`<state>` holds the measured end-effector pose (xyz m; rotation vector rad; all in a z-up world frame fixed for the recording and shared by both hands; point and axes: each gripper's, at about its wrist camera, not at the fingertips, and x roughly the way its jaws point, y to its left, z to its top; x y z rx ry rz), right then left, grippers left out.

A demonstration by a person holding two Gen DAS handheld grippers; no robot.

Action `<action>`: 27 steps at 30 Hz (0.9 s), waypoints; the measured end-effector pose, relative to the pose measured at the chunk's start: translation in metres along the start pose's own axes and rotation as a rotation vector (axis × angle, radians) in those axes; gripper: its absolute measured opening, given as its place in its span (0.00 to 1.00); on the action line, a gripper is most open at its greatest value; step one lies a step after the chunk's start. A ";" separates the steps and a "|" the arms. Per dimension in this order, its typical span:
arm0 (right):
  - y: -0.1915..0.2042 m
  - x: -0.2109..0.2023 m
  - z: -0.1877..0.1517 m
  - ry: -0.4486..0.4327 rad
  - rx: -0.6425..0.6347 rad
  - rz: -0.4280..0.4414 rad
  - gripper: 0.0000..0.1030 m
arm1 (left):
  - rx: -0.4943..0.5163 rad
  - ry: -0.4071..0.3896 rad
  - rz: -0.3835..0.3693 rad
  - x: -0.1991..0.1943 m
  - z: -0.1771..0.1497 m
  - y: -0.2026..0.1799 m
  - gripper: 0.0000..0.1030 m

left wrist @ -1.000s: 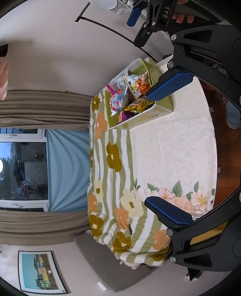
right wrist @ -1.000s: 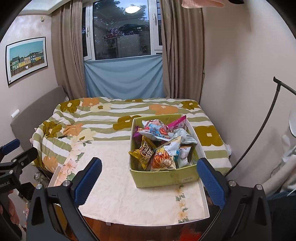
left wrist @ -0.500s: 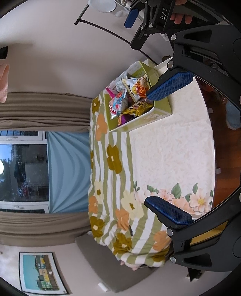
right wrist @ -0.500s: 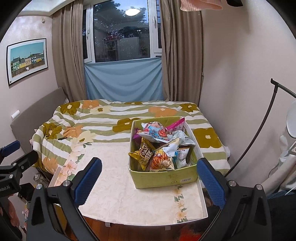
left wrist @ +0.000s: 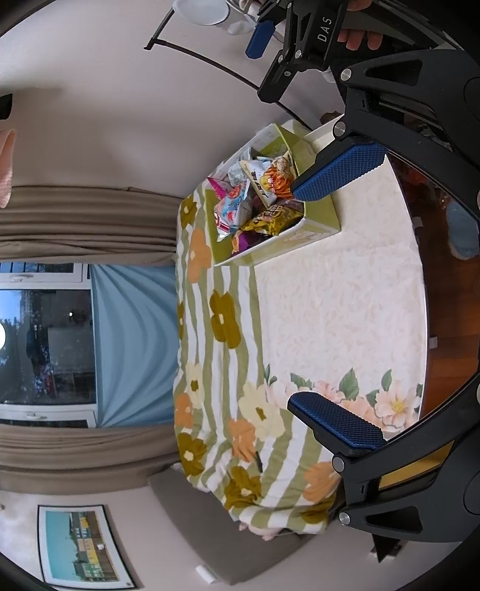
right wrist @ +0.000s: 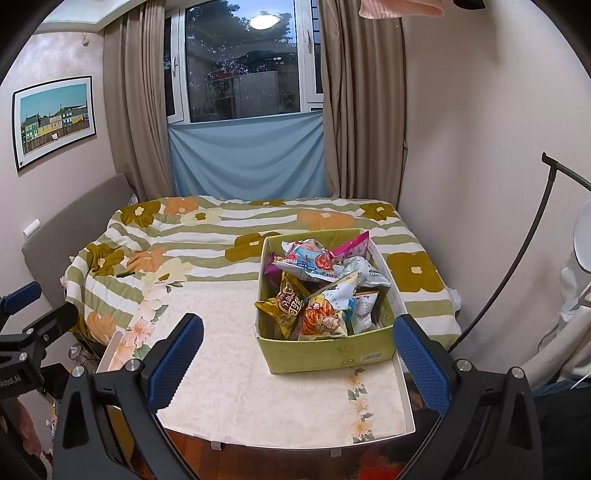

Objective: Organize snacks

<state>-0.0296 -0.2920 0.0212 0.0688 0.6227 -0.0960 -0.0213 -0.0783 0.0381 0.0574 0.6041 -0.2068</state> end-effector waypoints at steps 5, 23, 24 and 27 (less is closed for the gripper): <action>-0.003 0.002 0.000 -0.001 0.002 -0.002 0.99 | 0.001 -0.002 -0.001 0.001 0.001 -0.001 1.00; -0.008 0.005 0.003 -0.002 0.005 -0.006 0.99 | 0.003 0.000 -0.004 0.003 0.003 -0.001 1.00; -0.008 0.006 0.004 -0.002 0.004 -0.006 0.99 | 0.002 0.000 -0.002 0.004 0.003 -0.001 1.00; -0.008 0.006 0.004 -0.002 0.005 -0.006 0.99 | 0.001 0.001 0.000 0.006 0.006 0.001 1.00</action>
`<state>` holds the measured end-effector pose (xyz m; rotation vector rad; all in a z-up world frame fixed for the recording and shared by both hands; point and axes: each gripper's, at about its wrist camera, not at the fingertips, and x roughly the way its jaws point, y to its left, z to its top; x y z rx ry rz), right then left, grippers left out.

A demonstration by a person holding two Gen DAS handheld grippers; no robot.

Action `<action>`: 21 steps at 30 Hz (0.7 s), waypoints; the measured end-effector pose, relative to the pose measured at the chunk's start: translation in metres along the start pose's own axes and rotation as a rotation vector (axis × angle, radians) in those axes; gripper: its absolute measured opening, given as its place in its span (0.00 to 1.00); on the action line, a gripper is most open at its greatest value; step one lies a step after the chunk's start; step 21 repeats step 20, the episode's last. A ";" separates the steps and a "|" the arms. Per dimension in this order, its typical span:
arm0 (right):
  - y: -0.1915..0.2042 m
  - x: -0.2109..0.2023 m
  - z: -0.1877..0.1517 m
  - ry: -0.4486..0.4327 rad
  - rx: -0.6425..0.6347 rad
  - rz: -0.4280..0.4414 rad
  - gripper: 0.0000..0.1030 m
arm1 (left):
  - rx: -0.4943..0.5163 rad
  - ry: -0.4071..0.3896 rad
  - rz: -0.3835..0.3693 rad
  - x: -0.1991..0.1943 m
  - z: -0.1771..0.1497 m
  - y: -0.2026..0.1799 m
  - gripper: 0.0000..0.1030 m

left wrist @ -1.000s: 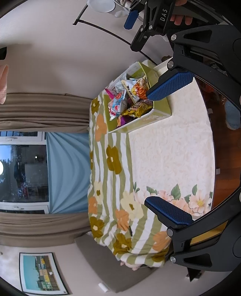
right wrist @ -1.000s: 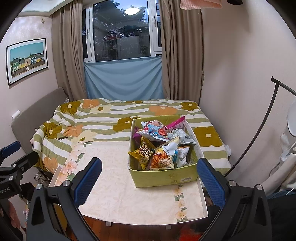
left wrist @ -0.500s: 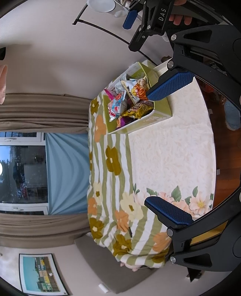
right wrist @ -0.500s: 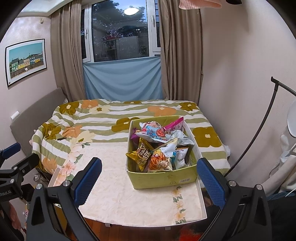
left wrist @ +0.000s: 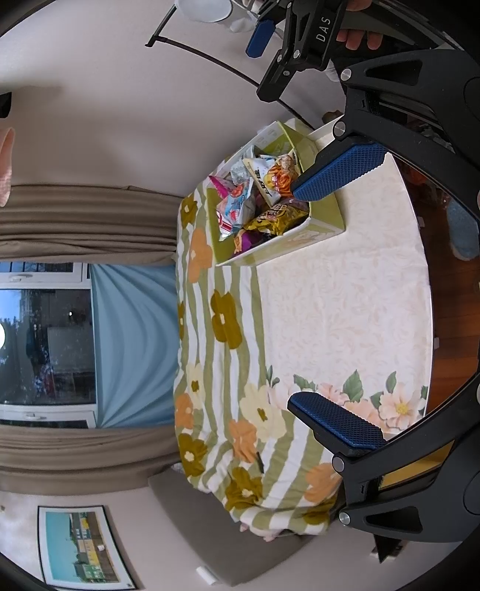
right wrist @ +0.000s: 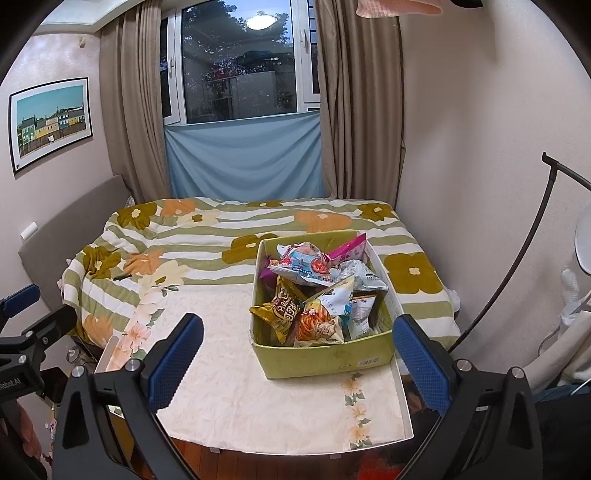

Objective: Organize snacks

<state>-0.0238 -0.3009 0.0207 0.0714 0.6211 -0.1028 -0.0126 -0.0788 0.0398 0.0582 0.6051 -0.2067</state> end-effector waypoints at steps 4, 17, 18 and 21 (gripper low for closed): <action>0.000 0.000 0.000 0.000 0.000 0.000 0.99 | 0.008 -0.005 0.011 0.001 0.002 0.001 1.00; 0.000 0.003 0.003 0.001 0.006 0.000 0.99 | -0.005 -0.036 0.022 -0.004 0.000 0.006 1.00; -0.001 0.003 0.003 0.001 0.005 0.000 0.99 | -0.006 -0.038 0.021 -0.004 -0.001 0.006 1.00; -0.002 0.003 0.003 0.004 0.009 -0.002 0.99 | -0.005 -0.050 0.012 -0.004 -0.001 0.005 1.00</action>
